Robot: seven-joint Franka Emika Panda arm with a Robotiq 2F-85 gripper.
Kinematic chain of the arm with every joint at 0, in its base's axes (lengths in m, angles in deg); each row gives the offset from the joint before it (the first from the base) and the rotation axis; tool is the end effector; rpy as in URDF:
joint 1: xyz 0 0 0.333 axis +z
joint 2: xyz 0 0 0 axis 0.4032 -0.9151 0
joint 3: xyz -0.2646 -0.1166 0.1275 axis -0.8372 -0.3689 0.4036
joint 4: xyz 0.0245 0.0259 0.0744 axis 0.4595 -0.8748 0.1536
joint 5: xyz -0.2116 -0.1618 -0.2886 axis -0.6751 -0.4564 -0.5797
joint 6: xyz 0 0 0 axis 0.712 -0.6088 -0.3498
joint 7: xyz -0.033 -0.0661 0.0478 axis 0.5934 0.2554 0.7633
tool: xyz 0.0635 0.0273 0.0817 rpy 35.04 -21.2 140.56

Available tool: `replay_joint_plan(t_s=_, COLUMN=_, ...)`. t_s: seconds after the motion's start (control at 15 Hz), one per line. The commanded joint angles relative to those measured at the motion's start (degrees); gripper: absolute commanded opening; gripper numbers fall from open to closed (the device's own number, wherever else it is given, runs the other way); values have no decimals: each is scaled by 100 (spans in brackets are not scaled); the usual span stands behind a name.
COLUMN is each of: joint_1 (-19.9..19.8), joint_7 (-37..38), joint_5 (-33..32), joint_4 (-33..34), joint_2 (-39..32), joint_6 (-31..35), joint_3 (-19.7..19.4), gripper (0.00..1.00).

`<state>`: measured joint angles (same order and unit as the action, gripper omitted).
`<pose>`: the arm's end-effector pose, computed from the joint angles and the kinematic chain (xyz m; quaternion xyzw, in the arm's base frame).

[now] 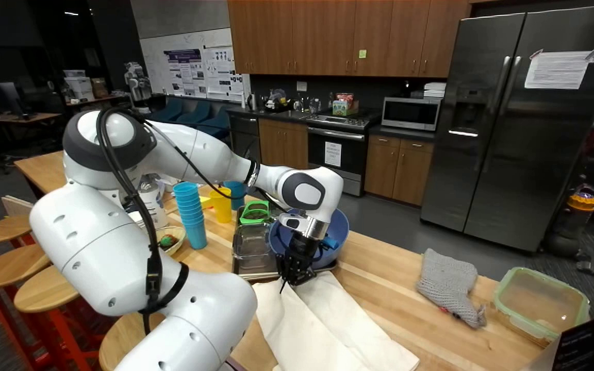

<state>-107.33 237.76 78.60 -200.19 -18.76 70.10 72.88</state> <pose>0.3857 0.0303 0.2860 -0.0350 -0.9575 -0.0586 0.2801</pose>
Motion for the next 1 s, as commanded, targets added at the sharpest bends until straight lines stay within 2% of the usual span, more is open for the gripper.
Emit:
replay_joint_plan(t_s=0.0, joint_1=-453, joint_7=0, joint_5=781, joint_4=198, joint_2=755, joint_6=-690, joint_3=49, gripper=1)
replay_joint_plan(t_s=0.2, joint_1=-592, joint_7=0, joint_5=1113, joint_4=254, joint_2=1170, joint_6=-1062, joint_3=31, gripper=1)
replay_joint_plan(t_s=0.4, joint_1=-481, joint_7=-2, joint_5=881, joint_4=304, joint_2=1131, joint_6=-1035, joint_3=73, gripper=1)
replay_joint_plan(t_s=0.47, joint_1=-368, joint_7=-5, joint_5=648, joint_4=289, joint_2=965, joint_6=-826, joint_3=101, gripper=1)
replay_joint_plan(t_s=0.6, joint_1=-199, joint_7=-130, joint_5=452, joint_4=253, joint_2=1130, joint_6=-522, joint_3=142, gripper=1)
replay_joint_plan(t_s=0.93, joint_1=225, joint_7=-62, joint_5=210, joint_4=10, joint_2=1319, joint_6=960, joint_3=322, gripper=1)
